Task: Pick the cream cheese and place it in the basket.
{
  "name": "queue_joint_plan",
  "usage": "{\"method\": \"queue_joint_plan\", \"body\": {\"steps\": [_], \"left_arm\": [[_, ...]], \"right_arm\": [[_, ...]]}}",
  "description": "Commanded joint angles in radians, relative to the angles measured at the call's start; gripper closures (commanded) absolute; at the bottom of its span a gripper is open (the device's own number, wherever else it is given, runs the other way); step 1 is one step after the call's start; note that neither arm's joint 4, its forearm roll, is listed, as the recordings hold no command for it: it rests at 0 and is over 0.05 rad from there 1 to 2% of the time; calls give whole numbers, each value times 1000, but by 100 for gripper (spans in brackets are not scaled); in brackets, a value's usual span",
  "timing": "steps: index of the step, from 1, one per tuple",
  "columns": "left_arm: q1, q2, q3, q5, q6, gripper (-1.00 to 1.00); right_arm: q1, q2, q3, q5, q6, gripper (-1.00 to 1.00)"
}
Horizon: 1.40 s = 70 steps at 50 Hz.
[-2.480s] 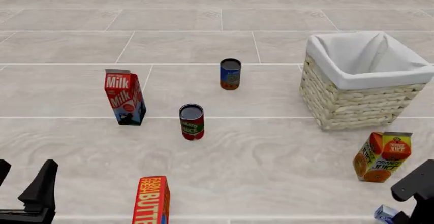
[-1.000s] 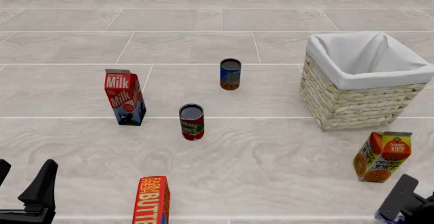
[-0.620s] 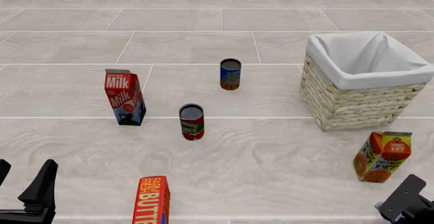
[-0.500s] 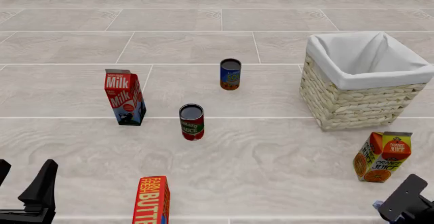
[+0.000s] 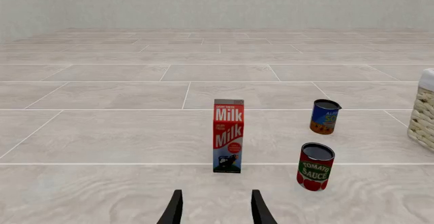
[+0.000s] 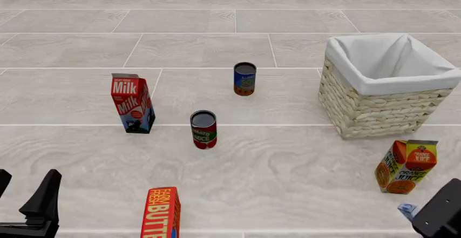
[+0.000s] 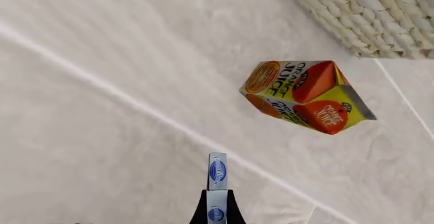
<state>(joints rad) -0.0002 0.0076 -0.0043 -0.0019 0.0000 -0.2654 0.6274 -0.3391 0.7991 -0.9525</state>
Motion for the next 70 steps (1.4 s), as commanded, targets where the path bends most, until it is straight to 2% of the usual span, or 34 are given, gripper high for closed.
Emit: {"method": "queue_joint_plan", "body": {"steps": [1,7,8,10,11,13,16,18,20,21,23,25,27,29,30,31,33,36,38,40,44,48,51,57,60,70], "left_arm": [[0,0,0,0,0,-100],[0,0,0,0,0,-100],[0,0,0,0,0,-100],[0,0,0,0,0,-100],[0,0,0,0,0,-100],[0,0,0,0,0,-100],[0,0,0,0,0,-100],[0,0,0,0,0,-100],[0,0,0,0,0,-100],[0,0,0,0,0,-100],[0,0,0,0,0,-100],[0,0,0,0,0,-100],[0,0,0,0,0,-100],[0,0,0,0,0,-100],[0,0,0,0,0,-100],[0,0,0,0,0,-100],[0,0,0,0,0,-100],[0,0,0,0,0,-100],[0,0,0,0,0,-100],[0,0,0,0,0,-100],[0,0,0,0,0,-100],[0,0,0,0,0,-100],[0,0,0,0,0,-100],[0,0,0,0,0,-100],[0,0,0,0,0,-100],[0,0,0,0,0,-100]], "right_arm": [[67,-90,-68,104,71,100],[113,-109,-106,144,121,100],[140,-128,-113,160,135,100],[160,-104,-147,158,203,100],[176,-115,-154,165,210,100],[219,-118,-189,173,271,100],[286,-154,-187,194,296,100],[300,-142,-196,180,339,100],[312,-148,-202,173,344,100],[341,-154,-212,174,376,100],[360,-162,-217,181,389,100],[421,-182,-241,203,440,100],[409,-164,-245,184,453,100],[408,-165,-241,176,441,100],[416,-168,-248,178,452,100],[421,-160,-272,174,488,100],[421,-155,-282,173,499,100],[408,-144,-299,158,491,100],[399,-133,-317,141,511,100],[385,-107,-351,114,580,100],[383,-101,-354,93,568,100],[400,-99,-357,66,603,100],[449,-104,-390,69,694,100],[470,-85,-456,55,758,100],[455,-64,-461,32,743,100],[410,-22,-469,-43,757,100]]}}
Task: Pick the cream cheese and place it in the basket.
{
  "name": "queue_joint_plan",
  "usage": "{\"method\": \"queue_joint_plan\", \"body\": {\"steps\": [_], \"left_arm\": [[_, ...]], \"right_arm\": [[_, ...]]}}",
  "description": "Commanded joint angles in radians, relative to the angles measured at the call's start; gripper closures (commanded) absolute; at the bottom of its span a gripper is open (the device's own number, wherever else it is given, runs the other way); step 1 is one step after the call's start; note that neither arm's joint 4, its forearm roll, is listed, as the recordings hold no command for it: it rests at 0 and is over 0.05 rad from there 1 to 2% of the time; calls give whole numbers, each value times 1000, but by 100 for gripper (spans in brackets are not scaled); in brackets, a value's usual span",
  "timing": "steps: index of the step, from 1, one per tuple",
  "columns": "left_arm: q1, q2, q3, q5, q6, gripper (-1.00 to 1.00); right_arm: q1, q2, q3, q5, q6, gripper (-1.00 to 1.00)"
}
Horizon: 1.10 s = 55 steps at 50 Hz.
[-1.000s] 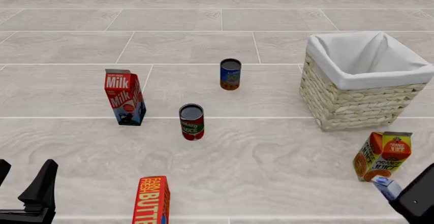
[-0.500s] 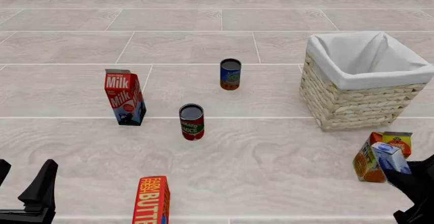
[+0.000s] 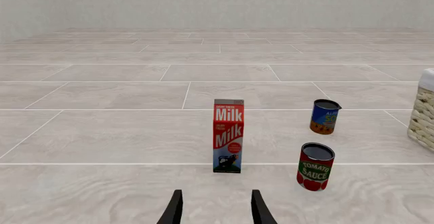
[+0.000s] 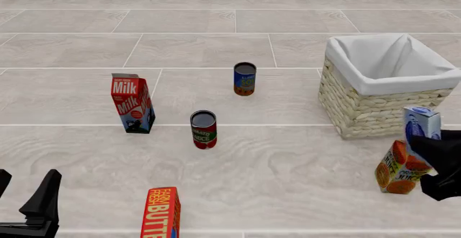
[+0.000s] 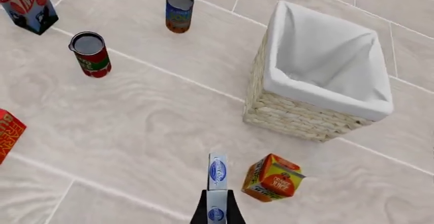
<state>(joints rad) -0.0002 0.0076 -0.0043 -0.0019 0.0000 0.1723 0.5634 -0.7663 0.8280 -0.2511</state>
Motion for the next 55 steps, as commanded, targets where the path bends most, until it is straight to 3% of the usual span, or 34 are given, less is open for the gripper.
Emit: {"method": "queue_joint_plan", "body": {"steps": [1,3,4,13,15,20,30,34,45,55], "left_arm": [[0,0,0,0,0,-100],[0,0,0,0,0,-100],[0,0,0,0,0,-100],[0,0,0,0,0,-100],[0,0,0,0,0,-100],[0,0,0,0,0,-100],[0,0,0,0,0,-100],[0,0,0,0,0,-100],[0,0,0,0,0,-100],[0,0,0,0,0,-100]], "right_arm": [[-35,49,-47,-80,55,100],[-41,51,-54,-85,55,100],[-66,59,-67,-112,15,100],[-119,116,-146,-168,54,100],[-131,124,-153,-185,25,100],[-167,158,-193,-223,27,100],[-179,214,-223,-266,61,100],[-225,257,-253,-311,73,100],[-209,361,-325,-349,152,100],[-216,473,-348,-384,177,100]]}}
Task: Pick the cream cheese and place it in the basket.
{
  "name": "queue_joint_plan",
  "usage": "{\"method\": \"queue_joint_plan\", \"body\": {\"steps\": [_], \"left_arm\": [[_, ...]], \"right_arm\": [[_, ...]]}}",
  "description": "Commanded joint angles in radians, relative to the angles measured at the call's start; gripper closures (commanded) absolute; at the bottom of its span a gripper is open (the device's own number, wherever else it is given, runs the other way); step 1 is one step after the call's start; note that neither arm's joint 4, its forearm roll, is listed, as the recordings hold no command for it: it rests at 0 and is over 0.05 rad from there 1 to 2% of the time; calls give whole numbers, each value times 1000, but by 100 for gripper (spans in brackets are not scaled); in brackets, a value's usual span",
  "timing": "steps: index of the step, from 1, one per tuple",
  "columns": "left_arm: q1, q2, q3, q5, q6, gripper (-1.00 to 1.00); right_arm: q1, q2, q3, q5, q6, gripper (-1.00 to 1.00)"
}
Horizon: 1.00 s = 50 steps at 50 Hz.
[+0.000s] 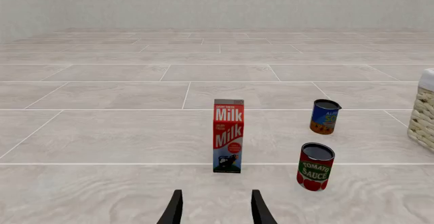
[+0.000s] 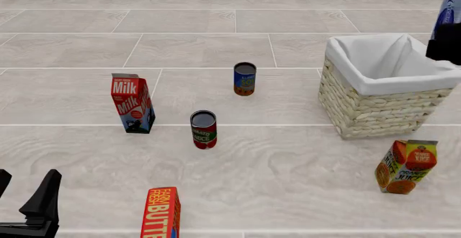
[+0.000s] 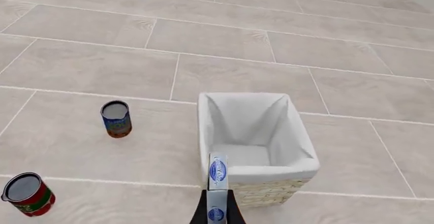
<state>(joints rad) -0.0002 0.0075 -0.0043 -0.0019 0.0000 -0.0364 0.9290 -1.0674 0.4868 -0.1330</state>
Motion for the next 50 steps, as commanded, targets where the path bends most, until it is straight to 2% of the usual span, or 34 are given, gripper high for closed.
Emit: {"method": "queue_joint_plan", "body": {"steps": [1,27,35,36,40,50], "left_arm": [[0,0,0,0,0,-100],[0,0,0,0,0,-100],[0,0,0,0,0,-100],[0,0,0,0,0,-100],[0,0,0,0,0,-100],[0,0,0,0,0,-100]], "right_arm": [[-10,115,-49,-51,56,100],[-62,322,-156,-77,92,100],[-89,393,-198,-90,139,100],[-78,402,-205,-87,169,100],[-98,438,-220,-97,151,100],[-120,491,-247,-101,155,100]]}}
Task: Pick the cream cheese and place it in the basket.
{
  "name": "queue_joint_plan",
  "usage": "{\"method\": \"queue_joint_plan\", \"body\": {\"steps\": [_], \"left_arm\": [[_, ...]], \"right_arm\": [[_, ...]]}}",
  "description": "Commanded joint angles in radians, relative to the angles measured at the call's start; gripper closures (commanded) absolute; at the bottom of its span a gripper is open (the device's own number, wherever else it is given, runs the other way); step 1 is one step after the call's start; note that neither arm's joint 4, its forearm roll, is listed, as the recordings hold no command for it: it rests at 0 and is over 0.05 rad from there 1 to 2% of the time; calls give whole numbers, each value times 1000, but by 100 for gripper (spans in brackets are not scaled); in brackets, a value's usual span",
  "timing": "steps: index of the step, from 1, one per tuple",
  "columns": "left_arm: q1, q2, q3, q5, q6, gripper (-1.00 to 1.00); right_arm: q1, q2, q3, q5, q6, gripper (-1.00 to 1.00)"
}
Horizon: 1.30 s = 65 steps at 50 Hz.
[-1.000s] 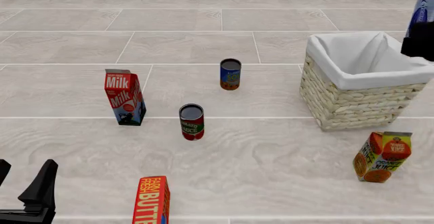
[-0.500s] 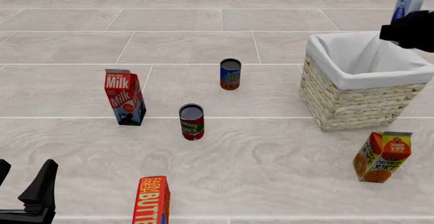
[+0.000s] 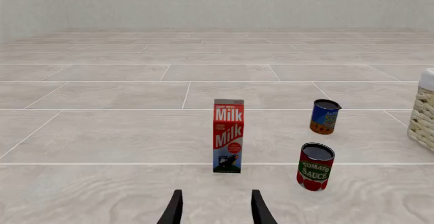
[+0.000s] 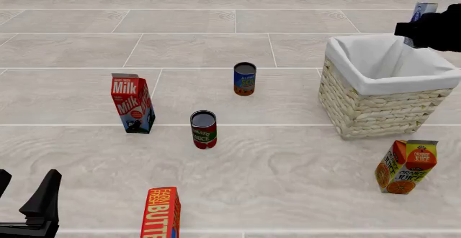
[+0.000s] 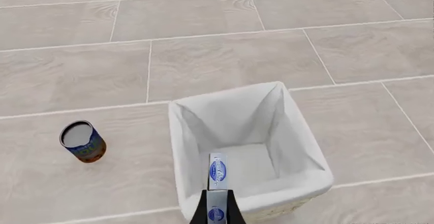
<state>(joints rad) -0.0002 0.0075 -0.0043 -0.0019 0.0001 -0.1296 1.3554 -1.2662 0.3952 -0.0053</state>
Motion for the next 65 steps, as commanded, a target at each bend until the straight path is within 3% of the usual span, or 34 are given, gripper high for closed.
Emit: {"method": "queue_joint_plan", "body": {"steps": [1,5,7,21,24,32,39,44,46,50,53,54,57,58,65], "left_arm": [[0,0,0,0,0,-100],[0,0,0,0,0,-100],[0,0,0,0,0,-100],[0,0,0,0,0,-100],[0,0,0,0,0,-100],[0,0,0,0,0,-100],[0,0,0,0,0,-100],[0,0,0,0,0,-100],[0,0,0,0,0,-100],[0,0,0,0,0,-100],[0,0,0,0,0,-100],[0,0,0,0,0,-100],[0,0,0,0,0,-100],[0,0,0,0,0,-100],[0,0,0,0,0,-100]], "right_arm": [[-27,65,-48,-10,27,100],[-24,92,-74,-1,19,100],[-22,112,-97,12,-12,100],[-25,198,-187,73,11,100],[-9,211,-199,99,55,100],[-35,248,-224,140,26,100],[-37,262,-242,148,52,100],[-23,287,-276,205,14,100],[-19,297,-296,225,26,100],[-55,355,-331,269,-3,100],[-43,354,-328,260,-4,100],[-44,357,-338,261,27,100],[-37,368,-359,271,30,100],[-36,373,-364,276,58,100],[-38,404,-448,341,44,100]]}}
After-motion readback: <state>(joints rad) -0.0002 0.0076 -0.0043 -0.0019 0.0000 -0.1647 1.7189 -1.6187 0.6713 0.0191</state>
